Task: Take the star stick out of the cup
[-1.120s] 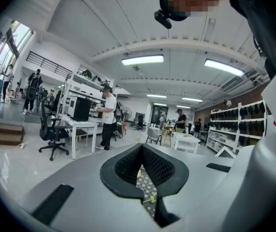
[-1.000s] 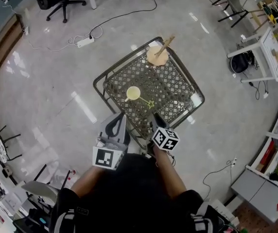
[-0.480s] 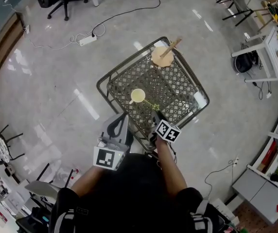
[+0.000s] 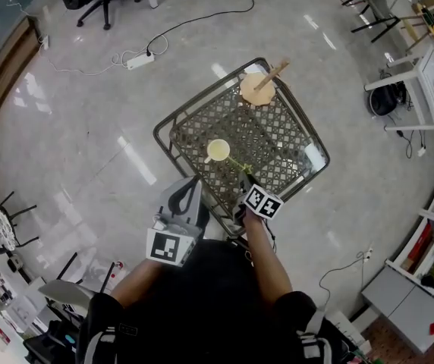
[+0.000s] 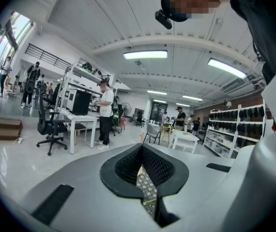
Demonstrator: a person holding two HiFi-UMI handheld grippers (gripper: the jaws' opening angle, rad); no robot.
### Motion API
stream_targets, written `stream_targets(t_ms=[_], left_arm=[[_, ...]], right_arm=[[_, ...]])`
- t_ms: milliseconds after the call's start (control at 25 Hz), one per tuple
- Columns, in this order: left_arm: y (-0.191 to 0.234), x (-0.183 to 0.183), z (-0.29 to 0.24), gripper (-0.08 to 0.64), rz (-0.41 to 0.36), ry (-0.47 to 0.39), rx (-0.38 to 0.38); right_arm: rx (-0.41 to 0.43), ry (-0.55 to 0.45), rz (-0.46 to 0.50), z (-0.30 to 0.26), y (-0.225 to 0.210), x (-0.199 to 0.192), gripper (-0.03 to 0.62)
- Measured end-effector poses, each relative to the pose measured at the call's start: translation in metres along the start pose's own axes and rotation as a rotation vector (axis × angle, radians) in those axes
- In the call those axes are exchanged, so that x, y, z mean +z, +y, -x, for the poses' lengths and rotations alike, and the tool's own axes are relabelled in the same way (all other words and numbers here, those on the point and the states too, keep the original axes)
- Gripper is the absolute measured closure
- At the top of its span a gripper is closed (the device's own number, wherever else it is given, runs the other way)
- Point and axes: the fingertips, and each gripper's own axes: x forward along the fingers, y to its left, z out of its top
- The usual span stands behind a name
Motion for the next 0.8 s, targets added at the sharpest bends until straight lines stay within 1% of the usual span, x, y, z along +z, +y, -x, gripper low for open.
stream_targets(t_ms=[80, 160, 440, 800], left_arm=[[-0.001, -0.001, 0.0, 0.545, -0.002, -0.002, 0.004], [0.0, -0.001, 0.001, 0.545, -0.001, -0.001, 0.01], [-0.006, 0.001, 0.01, 0.545, 0.005, -0.006, 0.031], [-0.032, 0.001, 0.033, 0.545, -0.001, -0.031, 0.072]], right_arm=[[-0.003, 0.002, 0.016, 0.0, -0.001, 0.001, 0.557], [0.0, 0.003, 0.032, 0.0, 0.0, 0.002, 0.566], [0.03, -0.014, 0.069, 0.012, 0.012, 0.008, 0.571], [0.108, -0.076, 0.123, 0.051, 0.028, 0.026, 0.571]])
